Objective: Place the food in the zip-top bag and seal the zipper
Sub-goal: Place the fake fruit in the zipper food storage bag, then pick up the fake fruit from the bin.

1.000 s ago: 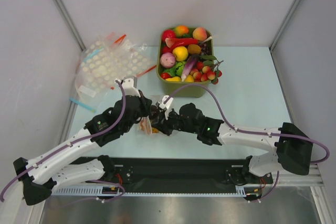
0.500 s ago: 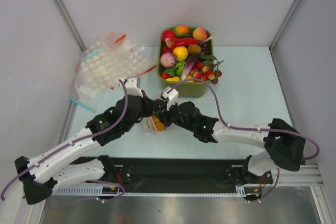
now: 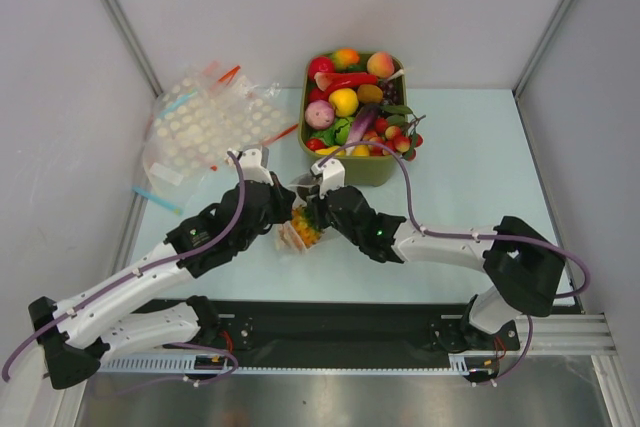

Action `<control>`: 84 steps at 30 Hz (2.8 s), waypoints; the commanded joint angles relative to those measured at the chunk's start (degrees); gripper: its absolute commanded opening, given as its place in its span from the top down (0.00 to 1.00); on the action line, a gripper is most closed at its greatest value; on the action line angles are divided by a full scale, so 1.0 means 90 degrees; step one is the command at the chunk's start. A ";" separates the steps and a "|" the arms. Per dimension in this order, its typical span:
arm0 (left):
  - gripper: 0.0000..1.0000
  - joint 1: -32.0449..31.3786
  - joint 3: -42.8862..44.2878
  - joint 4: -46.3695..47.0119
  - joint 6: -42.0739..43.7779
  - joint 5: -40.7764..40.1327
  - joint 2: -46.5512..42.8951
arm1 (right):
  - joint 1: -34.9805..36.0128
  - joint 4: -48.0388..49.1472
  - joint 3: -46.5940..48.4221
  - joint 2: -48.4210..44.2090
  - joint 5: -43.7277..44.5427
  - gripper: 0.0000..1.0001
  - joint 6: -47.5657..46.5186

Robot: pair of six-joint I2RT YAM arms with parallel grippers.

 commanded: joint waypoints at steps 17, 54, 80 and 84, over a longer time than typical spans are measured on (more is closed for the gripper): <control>1.00 0.0039 0.0383 -0.0730 -0.0767 -0.1475 0.0120 | 0.1069 0.0309 -0.0380 -0.1781 0.0217 0.65 -0.1399; 1.00 0.0039 0.0197 -0.0946 -0.1218 -0.2102 -0.0212 | -0.2808 -0.1984 0.0339 -0.2281 0.0606 0.28 0.1599; 1.00 0.0039 0.0149 -0.0790 -0.1140 -0.1956 -0.0232 | -0.4732 -0.0385 0.0527 -0.1119 0.0101 0.35 0.2166; 1.00 0.0039 0.0188 -0.0848 -0.1130 -0.1946 -0.0144 | -0.4771 -0.0081 0.0654 -0.0680 -0.0114 0.35 0.2068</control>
